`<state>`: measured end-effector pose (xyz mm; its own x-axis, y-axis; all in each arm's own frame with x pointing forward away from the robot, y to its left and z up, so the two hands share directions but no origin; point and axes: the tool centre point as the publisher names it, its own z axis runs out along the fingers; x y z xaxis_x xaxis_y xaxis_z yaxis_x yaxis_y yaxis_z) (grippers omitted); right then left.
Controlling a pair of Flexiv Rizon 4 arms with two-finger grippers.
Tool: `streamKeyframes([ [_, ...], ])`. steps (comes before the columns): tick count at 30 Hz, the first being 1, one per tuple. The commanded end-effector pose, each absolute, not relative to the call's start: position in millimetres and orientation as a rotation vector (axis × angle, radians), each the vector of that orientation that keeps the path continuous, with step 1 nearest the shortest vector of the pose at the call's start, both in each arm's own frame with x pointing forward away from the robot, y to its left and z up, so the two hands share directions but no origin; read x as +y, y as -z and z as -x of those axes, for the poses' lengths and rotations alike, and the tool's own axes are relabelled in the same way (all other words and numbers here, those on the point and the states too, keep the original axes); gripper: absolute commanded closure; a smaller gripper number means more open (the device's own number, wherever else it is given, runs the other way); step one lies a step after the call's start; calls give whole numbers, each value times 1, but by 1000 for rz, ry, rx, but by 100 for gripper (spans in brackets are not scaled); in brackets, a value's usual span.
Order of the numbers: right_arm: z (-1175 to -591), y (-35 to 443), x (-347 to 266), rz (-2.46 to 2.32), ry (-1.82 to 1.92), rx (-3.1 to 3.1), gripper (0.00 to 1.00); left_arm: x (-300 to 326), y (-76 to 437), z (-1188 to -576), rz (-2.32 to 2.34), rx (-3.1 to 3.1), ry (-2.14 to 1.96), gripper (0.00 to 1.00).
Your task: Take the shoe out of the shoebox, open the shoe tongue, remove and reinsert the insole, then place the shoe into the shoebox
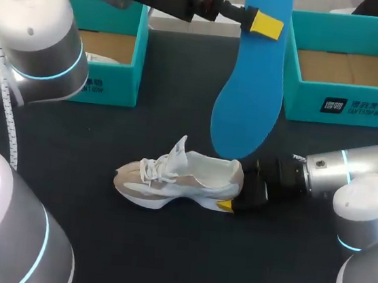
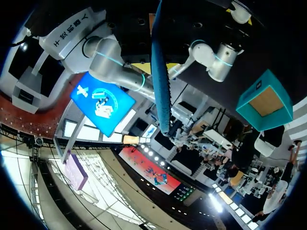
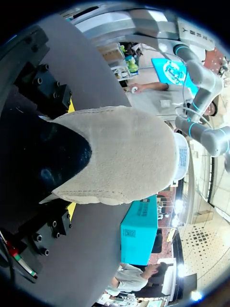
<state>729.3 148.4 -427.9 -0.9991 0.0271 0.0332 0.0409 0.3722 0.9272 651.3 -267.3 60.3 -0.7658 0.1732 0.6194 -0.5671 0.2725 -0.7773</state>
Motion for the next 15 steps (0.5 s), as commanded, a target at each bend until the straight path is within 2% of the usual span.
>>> streamKeyframes([
  [1,-730,435,154,66,1746,-2596,100,-270,-59,-644,-350,-1922,-1517,100],
  [6,-730,435,154,66,1746,-2596,100,-267,-63,-613,-455,-1850,-1430,100],
  [15,-730,435,154,66,1746,-2596,100,-251,-67,-597,-710,-1621,-1436,100],
])
